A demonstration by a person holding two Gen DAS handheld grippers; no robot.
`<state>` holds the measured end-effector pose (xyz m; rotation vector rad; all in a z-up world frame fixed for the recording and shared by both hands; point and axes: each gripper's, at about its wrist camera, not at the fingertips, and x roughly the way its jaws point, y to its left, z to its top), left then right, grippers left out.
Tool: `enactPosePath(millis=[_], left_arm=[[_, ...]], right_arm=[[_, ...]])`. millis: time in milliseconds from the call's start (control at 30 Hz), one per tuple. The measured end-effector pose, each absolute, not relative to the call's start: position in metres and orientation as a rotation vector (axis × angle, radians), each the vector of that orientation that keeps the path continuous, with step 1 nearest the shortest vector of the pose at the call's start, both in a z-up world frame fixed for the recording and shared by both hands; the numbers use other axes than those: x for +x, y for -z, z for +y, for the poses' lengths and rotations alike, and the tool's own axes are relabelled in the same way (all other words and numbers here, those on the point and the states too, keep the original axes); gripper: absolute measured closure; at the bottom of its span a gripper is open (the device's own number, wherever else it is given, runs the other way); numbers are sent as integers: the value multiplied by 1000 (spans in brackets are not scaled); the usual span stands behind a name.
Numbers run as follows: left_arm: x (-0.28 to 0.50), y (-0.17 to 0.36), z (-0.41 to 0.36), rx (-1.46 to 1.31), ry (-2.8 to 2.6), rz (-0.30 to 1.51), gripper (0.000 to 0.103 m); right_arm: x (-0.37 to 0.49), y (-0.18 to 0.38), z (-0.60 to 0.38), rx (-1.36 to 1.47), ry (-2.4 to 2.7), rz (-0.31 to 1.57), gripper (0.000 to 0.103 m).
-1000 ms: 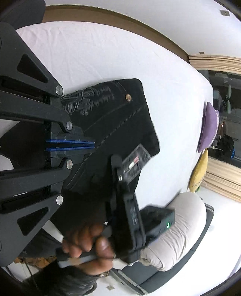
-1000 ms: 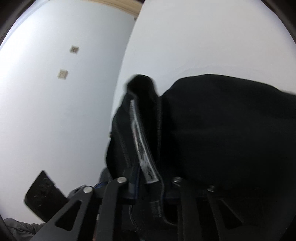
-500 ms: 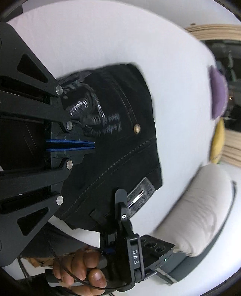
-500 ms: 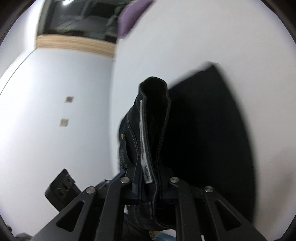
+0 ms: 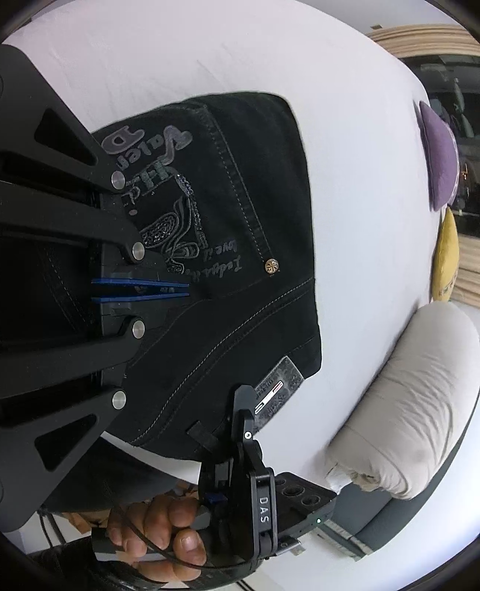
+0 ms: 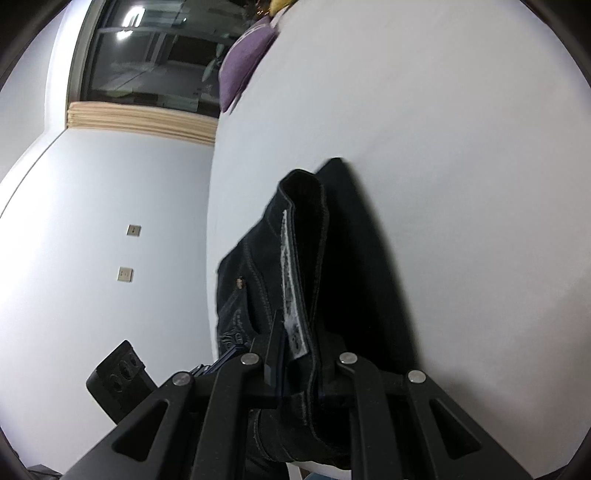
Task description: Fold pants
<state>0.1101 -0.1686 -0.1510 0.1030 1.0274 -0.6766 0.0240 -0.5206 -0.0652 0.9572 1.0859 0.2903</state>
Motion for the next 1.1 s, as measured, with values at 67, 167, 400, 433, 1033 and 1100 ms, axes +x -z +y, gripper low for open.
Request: enactPosePath(millis=[67,167,400,433,1033,1100], left_arm=[[107,164,-175,135,676,1043,100],[112,176,-168,128,664,1065,100],[120,153,-165,151,591,1013,100],[120,158,-160,156,580,1038,100],[122,180,-174,198,564,1060,100],[121,183,-177,205,563,1060,100]], right_arm=[[16,76,-518,921,-261,1104,90],[11,94,-522,957,-280,1126,90],[14,83,-524,927,-280,1147,72],[12,77,-527,913,-260,1139,71],[86,54,-490,770,-290,1161,79],[89,69,-488,716,-249,1205,98]])
